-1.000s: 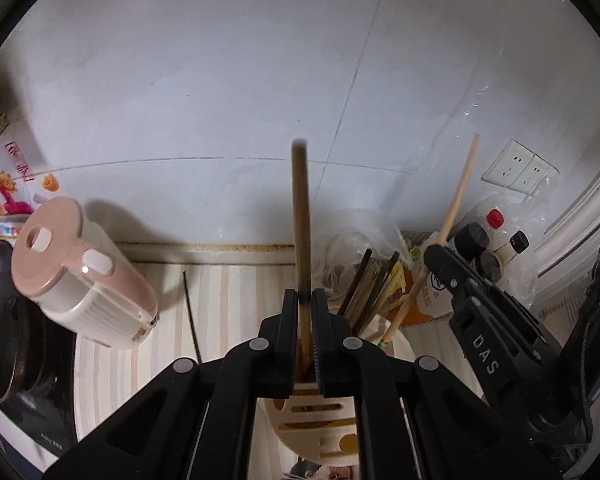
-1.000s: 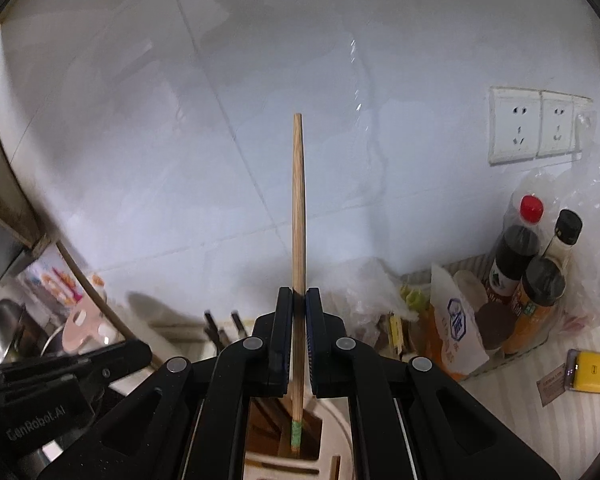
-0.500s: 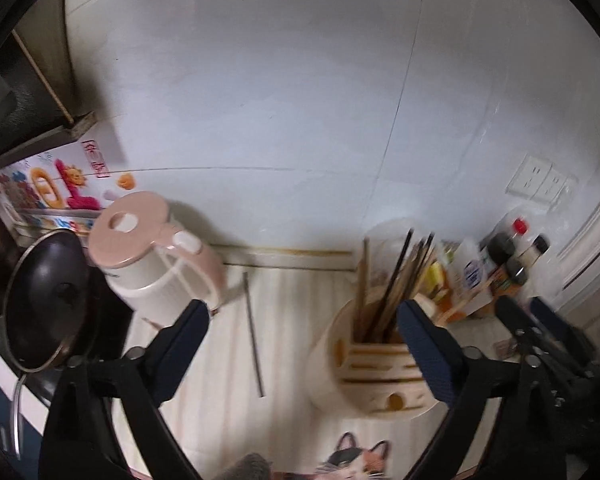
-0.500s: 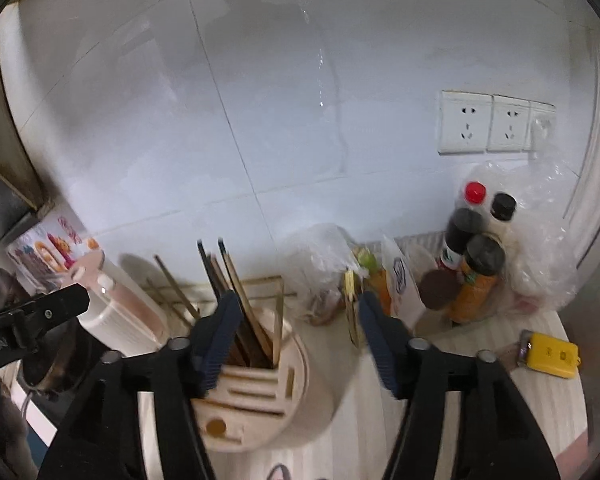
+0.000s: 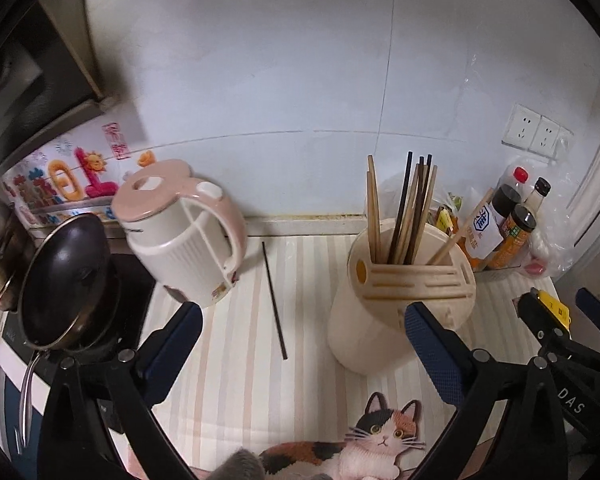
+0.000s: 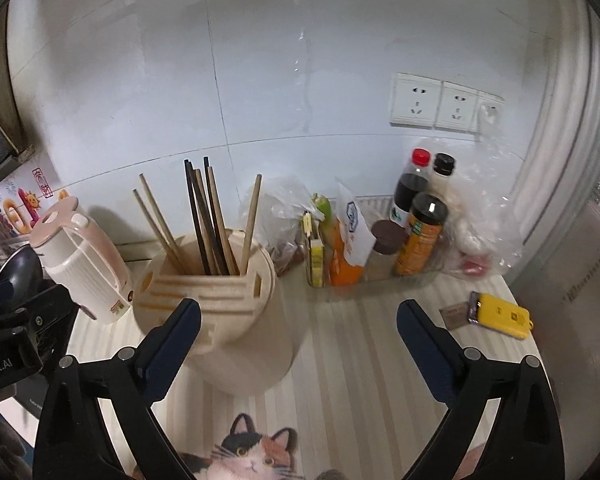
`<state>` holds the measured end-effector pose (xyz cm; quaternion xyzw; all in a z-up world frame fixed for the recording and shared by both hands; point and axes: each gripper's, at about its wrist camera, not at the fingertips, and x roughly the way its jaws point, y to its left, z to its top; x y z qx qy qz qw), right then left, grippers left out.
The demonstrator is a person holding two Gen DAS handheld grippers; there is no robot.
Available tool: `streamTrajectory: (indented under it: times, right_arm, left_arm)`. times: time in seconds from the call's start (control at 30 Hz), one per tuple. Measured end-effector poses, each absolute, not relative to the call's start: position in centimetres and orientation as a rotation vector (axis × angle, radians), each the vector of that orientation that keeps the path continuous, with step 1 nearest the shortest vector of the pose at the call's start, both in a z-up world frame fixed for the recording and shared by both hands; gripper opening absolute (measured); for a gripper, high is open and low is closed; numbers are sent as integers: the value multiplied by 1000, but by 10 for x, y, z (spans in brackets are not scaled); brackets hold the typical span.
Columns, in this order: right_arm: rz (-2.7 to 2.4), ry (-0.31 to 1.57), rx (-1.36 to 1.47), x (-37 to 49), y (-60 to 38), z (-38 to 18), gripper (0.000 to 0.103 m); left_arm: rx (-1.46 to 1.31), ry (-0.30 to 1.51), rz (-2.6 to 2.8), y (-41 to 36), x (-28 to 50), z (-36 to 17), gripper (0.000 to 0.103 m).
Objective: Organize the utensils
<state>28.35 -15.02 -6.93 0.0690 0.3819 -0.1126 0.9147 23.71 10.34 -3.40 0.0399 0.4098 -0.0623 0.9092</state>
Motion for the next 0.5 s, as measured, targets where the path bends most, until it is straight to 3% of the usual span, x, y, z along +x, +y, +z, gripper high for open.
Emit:
streamTrajectory:
  times: [0.5]
  right_arm:
    - [-257, 615, 84, 128, -148, 14, 102]
  left_arm:
    - [72, 659, -116, 90, 85, 37, 103]
